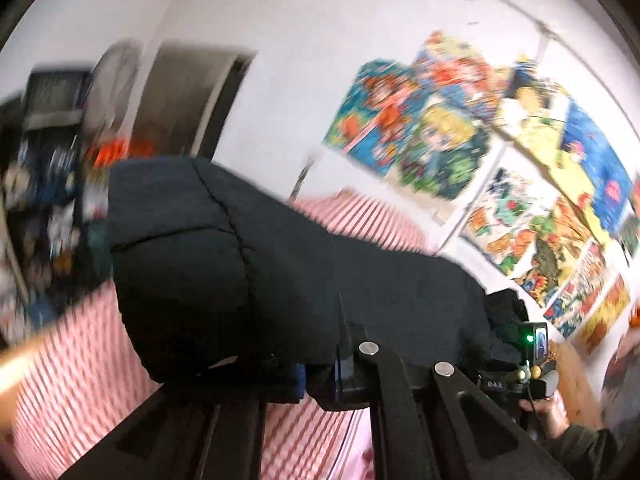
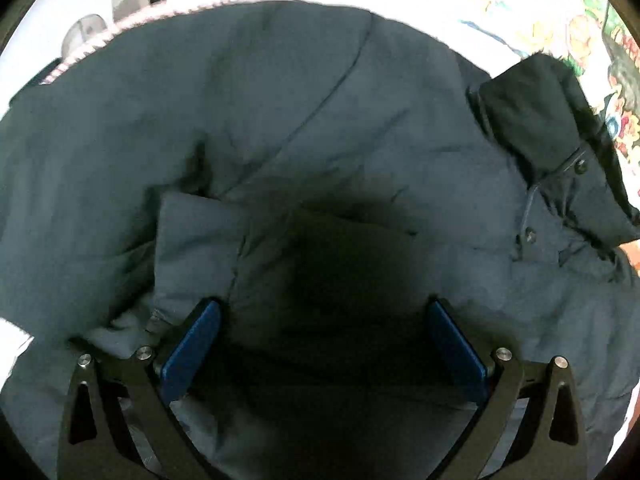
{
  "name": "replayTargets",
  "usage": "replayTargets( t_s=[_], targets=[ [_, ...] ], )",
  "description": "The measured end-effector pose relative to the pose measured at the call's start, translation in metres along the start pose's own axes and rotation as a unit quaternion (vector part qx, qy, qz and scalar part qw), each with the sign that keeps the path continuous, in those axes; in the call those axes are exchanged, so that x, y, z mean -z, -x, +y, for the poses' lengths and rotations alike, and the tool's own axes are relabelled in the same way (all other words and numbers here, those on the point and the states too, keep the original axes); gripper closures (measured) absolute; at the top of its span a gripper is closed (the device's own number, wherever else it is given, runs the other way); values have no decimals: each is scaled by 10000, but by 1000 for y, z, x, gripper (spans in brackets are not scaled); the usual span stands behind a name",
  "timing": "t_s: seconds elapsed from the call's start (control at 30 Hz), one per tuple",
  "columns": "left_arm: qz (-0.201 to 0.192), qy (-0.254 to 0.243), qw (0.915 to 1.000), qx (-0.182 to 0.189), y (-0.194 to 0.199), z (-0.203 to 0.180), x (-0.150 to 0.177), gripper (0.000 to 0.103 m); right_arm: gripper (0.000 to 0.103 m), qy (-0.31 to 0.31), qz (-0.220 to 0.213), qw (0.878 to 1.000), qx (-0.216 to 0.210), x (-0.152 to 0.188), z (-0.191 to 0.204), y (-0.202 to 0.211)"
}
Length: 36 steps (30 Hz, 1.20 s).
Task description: Fold large clothes
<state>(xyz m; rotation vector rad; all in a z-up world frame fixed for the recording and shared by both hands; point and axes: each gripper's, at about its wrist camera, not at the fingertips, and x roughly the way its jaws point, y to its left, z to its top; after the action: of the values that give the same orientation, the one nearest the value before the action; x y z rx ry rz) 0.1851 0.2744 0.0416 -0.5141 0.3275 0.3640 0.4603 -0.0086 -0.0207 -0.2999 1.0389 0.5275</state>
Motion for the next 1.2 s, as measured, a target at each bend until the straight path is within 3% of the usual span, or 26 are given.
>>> replayTargets(
  t_s=[0.1,0.17,0.27,0.47,0.63,0.77,0.9,0.93,1.0,1.07,1.2],
  targets=[
    [-270,-567,9979,177,9,-28,-36,94,2,-122,-336,9992,-150,4,-13,30],
    [-444,-901,9941,409,17,-57,-60,94,2,-250,-527,9983,10,7,-27,48],
    [-590,-1219,9877,787,27,-96,-77,94,2,-937,-662,9934,47,10,-65,69],
    [-266,-2100,9622,1713,27,-194,-80,94,2,-2024,-1116,9728,146,21,-159,101],
    [-154,-2822,9297,2363,24,-268,-41,94,1,-2669,-1334,9544,102,34,-223,106],
    [84,-2995,9103,2857,14,-320,0,94,1,-3469,-1467,9264,-34,76,-262,116],
    [535,-3082,8920,3263,-10,-368,46,94,1,-3922,-1562,9065,-104,114,-294,117],
    [647,-3159,8838,3390,-18,-381,63,94,1,-4056,-1598,8998,-155,123,-302,116],
    [745,-3309,8715,3543,-26,-397,86,94,1,-4441,-1803,8767,-407,151,-325,119],
    [933,-3544,8536,3701,-41,-417,118,94,1,-4692,-1956,8597,-493,173,-345,122],
    [1456,-3769,8332,3775,-69,-440,164,94,1,-4858,-2083,8463,-659,195,-368,119]
  ],
)
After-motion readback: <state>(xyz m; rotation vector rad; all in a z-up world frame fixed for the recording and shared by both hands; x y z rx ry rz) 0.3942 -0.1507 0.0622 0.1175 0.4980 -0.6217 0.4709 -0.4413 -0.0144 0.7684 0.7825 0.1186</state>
